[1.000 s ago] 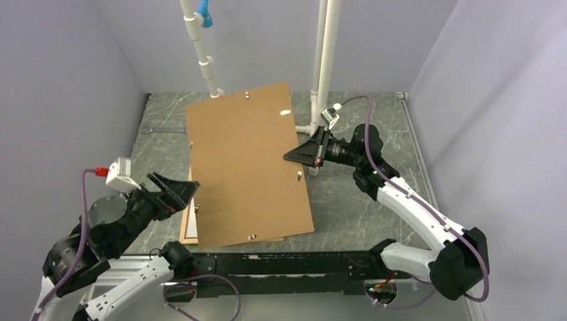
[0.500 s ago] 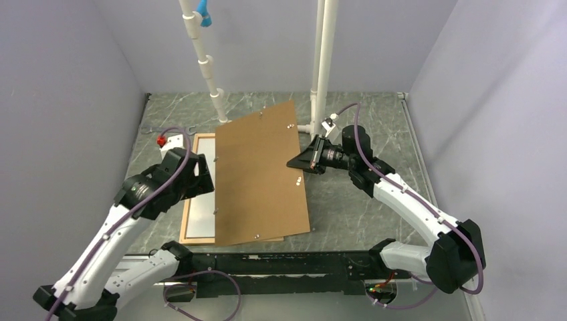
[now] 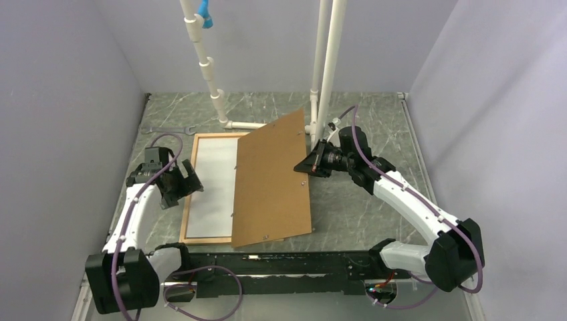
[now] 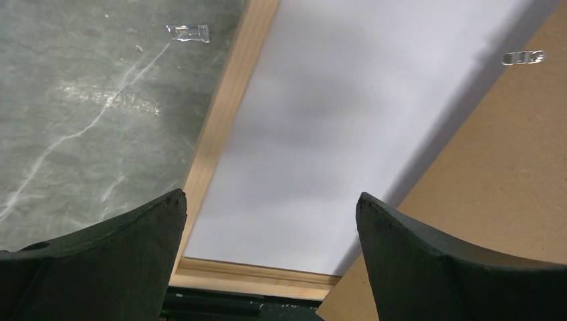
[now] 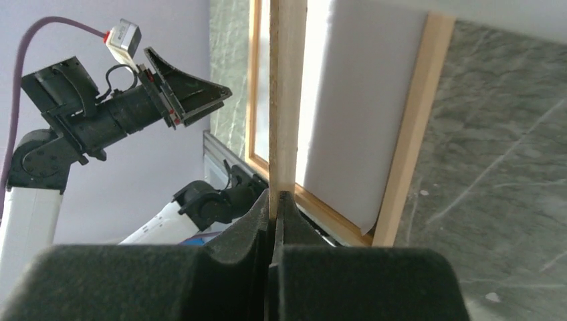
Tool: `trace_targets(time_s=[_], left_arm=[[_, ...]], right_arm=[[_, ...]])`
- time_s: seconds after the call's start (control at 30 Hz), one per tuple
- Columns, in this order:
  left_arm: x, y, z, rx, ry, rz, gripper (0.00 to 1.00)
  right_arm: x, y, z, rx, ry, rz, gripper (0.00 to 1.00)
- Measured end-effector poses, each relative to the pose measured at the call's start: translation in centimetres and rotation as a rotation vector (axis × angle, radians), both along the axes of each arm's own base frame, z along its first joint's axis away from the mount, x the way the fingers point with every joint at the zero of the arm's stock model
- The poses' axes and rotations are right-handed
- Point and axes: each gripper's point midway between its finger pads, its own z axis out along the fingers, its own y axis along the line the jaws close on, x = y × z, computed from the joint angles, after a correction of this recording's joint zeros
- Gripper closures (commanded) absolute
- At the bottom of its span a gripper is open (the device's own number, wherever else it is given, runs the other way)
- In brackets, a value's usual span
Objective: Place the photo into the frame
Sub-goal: Move the distractor to the center of the board.
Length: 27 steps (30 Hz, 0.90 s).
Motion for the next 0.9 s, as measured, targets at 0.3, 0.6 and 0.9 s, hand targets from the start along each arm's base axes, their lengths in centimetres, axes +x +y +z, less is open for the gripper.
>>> trace_targets(time_s=[0.3, 0.6, 0.9], left_arm=[[1.3, 0.0, -1.9, -0.116, 0.010, -0.011, 0.01], [1.8, -0.4, -1.7, -0.139, -0.010, -0.023, 0.01], [1.7, -0.2, -2.5, -0.135, 0.023, -0.014, 0.01]], right_arm=[[3.7, -3.9, -0.8, -0.008, 0.020, -0.145, 1.00], [5.2, -9.1, -0.8, 0.027, 0.007, -0.289, 1.00], [4.8, -12.8, -0.1, 0.043, 0.000, -0.367, 1.00]])
